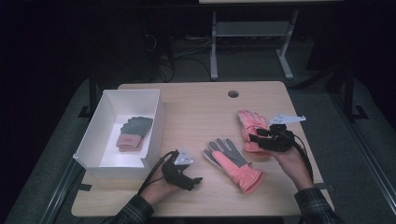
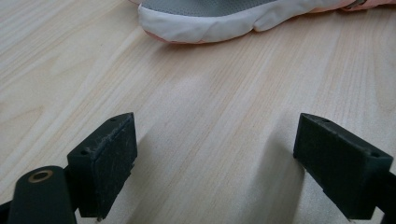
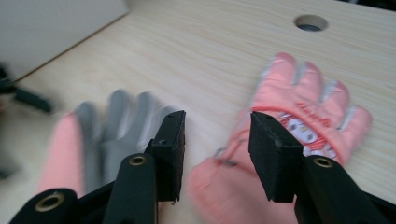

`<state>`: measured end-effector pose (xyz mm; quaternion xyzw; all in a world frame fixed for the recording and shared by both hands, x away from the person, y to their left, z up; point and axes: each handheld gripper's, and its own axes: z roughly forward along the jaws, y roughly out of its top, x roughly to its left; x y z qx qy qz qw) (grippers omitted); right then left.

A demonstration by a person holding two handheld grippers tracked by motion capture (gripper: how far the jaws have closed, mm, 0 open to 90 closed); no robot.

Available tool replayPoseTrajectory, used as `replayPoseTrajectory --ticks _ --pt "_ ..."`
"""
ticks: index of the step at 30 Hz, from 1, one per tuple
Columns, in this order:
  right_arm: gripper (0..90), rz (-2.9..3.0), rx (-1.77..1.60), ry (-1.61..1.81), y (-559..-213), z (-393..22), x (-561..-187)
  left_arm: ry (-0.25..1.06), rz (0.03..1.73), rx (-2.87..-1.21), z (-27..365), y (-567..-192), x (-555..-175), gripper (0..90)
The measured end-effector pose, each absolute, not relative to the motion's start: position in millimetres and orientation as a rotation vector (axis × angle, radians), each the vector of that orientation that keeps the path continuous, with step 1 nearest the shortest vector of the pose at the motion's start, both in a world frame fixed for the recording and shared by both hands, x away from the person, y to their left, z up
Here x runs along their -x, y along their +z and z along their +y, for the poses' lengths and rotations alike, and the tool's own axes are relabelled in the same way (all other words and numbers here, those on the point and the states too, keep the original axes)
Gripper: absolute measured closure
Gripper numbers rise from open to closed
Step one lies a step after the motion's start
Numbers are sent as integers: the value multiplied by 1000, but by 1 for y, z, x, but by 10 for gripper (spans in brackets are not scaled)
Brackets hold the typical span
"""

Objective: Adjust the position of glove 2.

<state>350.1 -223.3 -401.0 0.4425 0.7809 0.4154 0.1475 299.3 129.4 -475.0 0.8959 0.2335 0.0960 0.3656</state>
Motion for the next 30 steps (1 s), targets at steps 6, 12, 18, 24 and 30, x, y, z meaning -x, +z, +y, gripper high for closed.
replayPoseTrajectory --ticks 6,12,18,24,30 --pt "537 2240 -1392 1145 -421 -228 -382 243 606 -2294 129 -476 -299 126" --pt "516 2194 -1489 1113 -437 -227 -399 244 606 -2293 129 -476 -300 125" --pt "566 2227 -1495 1011 -453 -219 -406 244 607 -2291 129 -476 -299 125" --pt "736 2256 -1514 994 -458 -222 -409 245 606 -2290 129 -476 -299 126" --pt "864 2281 -1477 1020 -455 -225 -408 244 603 -2293 129 -476 -300 125"
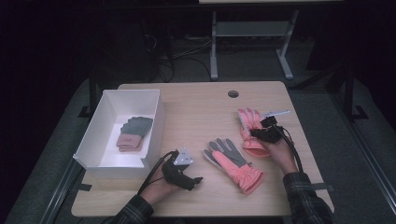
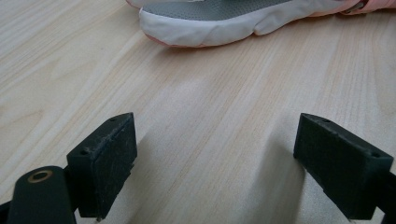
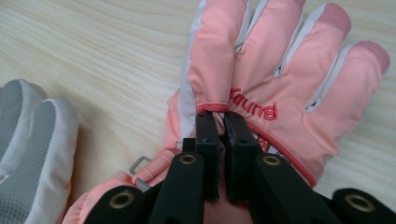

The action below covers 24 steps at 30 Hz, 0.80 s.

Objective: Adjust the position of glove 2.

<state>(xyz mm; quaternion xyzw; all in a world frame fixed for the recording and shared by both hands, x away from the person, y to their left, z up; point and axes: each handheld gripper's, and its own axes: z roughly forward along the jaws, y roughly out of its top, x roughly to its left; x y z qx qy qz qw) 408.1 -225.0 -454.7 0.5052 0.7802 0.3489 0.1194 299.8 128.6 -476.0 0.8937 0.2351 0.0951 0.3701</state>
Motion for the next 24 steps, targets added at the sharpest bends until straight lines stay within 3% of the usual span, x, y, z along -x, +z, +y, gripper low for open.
replayPoseTrajectory --ticks 10,24 --pt "870 2287 -1407 1218 -423 -251 -399 242 600 -2293 128 -476 -300 125" --pt "869 2347 -1285 1277 -390 -252 -374 247 595 -2293 128 -476 -301 125"
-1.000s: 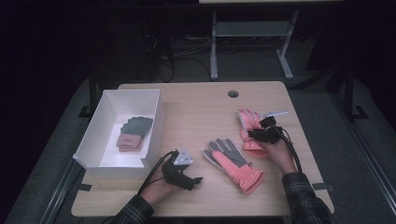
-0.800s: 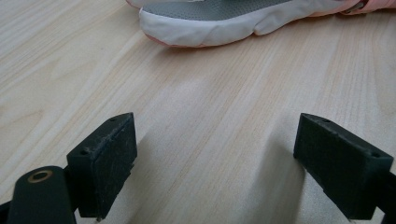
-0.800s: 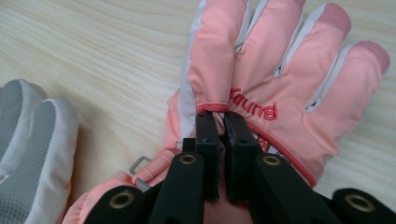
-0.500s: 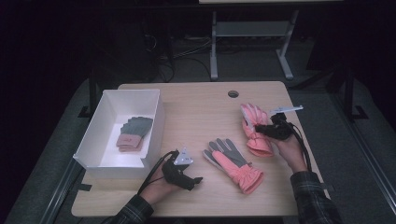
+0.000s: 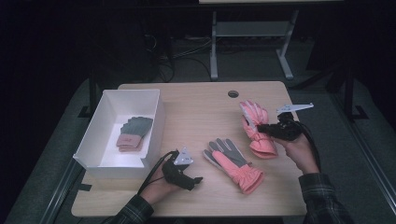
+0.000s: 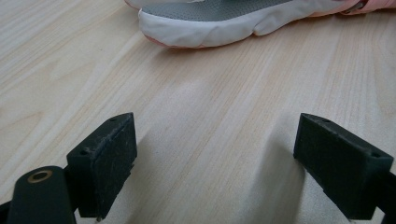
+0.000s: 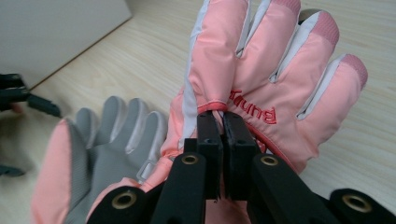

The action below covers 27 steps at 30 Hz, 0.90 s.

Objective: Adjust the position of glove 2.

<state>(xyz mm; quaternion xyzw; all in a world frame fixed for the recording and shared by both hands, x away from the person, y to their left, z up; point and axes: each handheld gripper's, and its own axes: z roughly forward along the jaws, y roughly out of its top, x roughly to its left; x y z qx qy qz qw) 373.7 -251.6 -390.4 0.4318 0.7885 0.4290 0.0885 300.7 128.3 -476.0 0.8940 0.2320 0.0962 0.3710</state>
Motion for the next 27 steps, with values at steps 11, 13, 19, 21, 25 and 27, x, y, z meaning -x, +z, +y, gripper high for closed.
replayPoseTrajectory --ticks 11,13,19,21,25,27 --pt "869 2486 -1084 1314 -364 -238 -347 243 596 -2295 128 -476 -301 125" --pt "868 2521 -1039 1311 -361 -231 -342 248 592 -2296 129 -476 -301 126" --pt "867 2634 -906 1302 -359 -212 -329 245 594 -2299 129 -476 -301 125" --pt "868 2667 -864 1300 -360 -205 -326 244 593 -2299 129 -476 -301 125" --pt "866 2719 -833 1246 -366 -192 -324 238 603 -2288 129 -476 -300 125" --pt "864 2744 -832 1221 -371 -187 -325 239 602 -2289 129 -476 -300 126"
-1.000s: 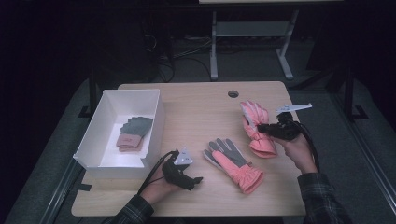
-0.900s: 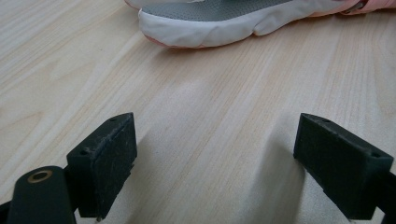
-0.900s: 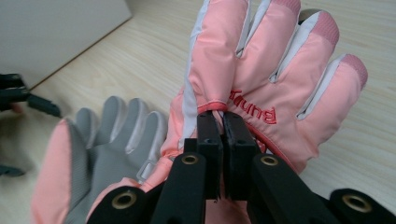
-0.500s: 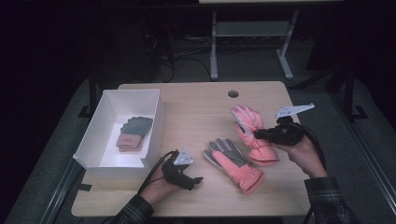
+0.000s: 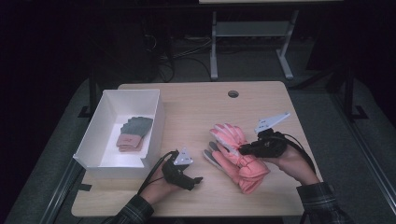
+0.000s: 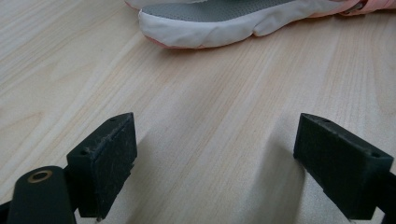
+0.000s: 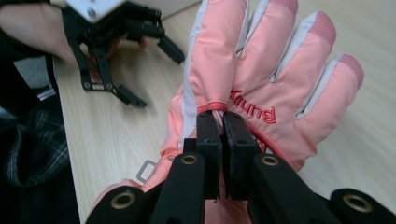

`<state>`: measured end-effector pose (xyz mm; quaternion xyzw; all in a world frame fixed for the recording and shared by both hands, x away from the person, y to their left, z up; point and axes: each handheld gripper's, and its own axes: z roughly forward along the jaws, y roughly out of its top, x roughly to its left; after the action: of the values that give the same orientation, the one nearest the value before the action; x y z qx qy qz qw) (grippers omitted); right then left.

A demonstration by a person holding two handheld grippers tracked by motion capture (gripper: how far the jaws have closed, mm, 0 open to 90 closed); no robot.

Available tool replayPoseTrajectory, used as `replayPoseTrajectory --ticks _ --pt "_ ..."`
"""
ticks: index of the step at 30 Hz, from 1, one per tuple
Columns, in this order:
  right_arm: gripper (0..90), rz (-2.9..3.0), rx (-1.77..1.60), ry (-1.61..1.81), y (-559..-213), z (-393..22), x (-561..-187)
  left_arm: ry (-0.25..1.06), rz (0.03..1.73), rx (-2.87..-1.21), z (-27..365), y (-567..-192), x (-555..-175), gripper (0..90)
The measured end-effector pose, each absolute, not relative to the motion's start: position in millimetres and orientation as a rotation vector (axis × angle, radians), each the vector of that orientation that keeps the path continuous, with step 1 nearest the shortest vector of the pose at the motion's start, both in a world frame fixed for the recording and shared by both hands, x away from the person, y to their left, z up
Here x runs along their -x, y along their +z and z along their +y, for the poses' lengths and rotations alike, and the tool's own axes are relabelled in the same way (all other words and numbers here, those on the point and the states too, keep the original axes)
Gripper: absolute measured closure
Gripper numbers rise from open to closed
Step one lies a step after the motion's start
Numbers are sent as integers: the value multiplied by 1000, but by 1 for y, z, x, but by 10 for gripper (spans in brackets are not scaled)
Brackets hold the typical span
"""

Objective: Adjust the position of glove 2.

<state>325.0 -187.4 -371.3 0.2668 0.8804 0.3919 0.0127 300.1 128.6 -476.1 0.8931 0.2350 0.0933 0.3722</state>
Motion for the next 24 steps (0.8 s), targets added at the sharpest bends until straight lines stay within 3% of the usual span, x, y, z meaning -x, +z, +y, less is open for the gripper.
replayPoseTrajectory --ticks 13,16,21,24 --pt "827 2839 -793 1090 -401 -162 -325 243 605 -2282 128 -477 -300 126" --pt "763 2852 -803 1077 -405 -156 -324 248 603 -2285 128 -476 -300 126" --pt "499 2768 -807 1136 -397 -163 -321 236 630 -2319 126 -472 -302 134" --pt "489 2684 -820 1197 -386 -174 -319 235 653 -2313 127 -467 -303 152"
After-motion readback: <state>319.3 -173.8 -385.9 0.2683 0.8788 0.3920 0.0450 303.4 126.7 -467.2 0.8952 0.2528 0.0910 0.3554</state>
